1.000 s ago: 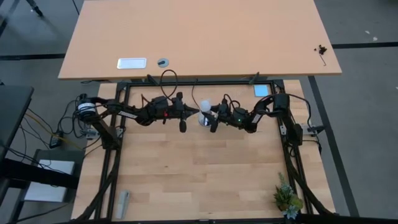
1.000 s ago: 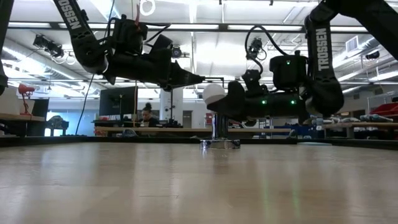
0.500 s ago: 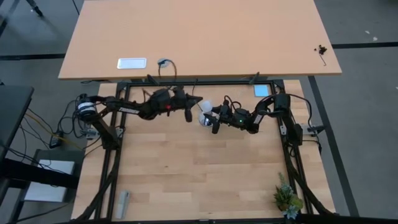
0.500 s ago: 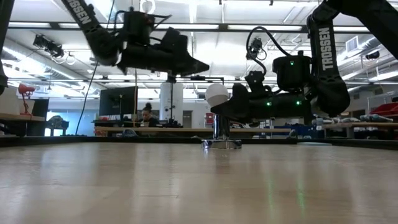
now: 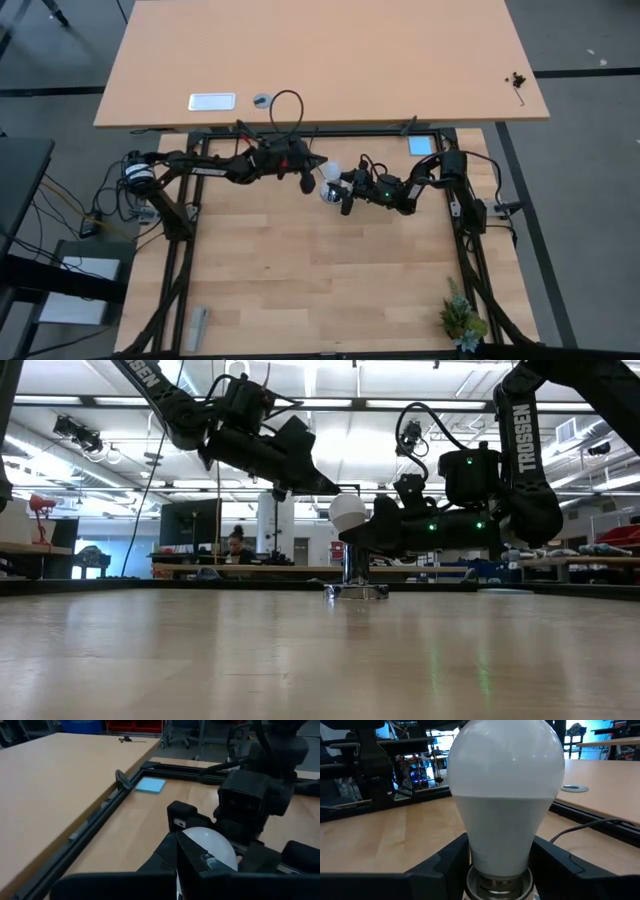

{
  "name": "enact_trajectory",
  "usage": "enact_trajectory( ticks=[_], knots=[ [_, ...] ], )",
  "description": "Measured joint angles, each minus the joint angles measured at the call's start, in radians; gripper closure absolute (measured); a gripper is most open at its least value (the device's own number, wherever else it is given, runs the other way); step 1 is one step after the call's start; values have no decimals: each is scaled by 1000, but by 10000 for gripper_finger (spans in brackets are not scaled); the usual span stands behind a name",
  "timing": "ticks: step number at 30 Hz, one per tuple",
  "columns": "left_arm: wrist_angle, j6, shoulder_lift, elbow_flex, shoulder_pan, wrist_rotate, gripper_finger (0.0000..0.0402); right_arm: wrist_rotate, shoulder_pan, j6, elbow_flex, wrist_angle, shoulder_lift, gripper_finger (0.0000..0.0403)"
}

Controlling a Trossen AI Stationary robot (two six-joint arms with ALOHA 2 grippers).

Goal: Screw lightbulb
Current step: Insert the lightbulb into the lamp

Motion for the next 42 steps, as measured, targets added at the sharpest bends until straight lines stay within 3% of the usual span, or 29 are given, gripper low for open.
enact_trajectory(
  ticks=[22,34,42],
  knots=[
    [10,-9,28,3,-42,31,401,1,0,-18,30,-11,3,197],
    [4,-13,28,2,-44,21,401,6,0,-4,30,-41,-49,150],
    [10,-17,28,1,-48,16,401,13,0,-13,30,-221,-145,114]
  ],
)
